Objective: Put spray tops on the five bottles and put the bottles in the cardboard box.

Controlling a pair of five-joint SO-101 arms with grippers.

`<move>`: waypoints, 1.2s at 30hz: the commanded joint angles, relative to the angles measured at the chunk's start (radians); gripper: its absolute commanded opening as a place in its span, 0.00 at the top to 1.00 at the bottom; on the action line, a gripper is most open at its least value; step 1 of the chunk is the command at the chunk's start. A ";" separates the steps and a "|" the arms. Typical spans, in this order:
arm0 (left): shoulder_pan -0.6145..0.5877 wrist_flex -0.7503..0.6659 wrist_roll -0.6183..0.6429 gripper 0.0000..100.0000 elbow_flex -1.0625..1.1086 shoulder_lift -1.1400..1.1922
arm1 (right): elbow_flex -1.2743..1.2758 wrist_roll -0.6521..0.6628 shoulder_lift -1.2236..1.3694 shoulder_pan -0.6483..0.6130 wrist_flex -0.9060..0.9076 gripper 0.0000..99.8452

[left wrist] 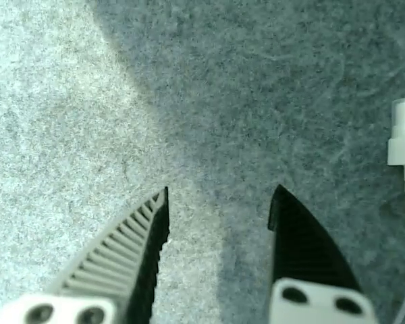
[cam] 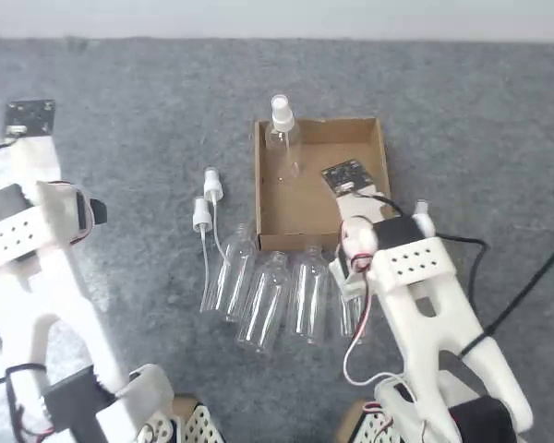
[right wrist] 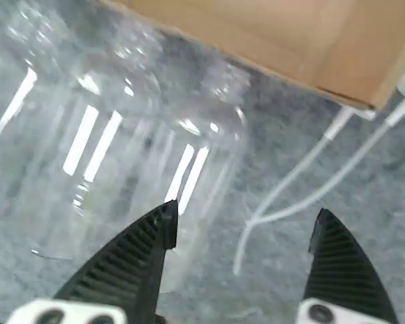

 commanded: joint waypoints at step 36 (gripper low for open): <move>0.226 -0.002 0.087 0.78 -0.010 -0.005 | -0.245 0.523 -0.053 0.664 0.090 0.99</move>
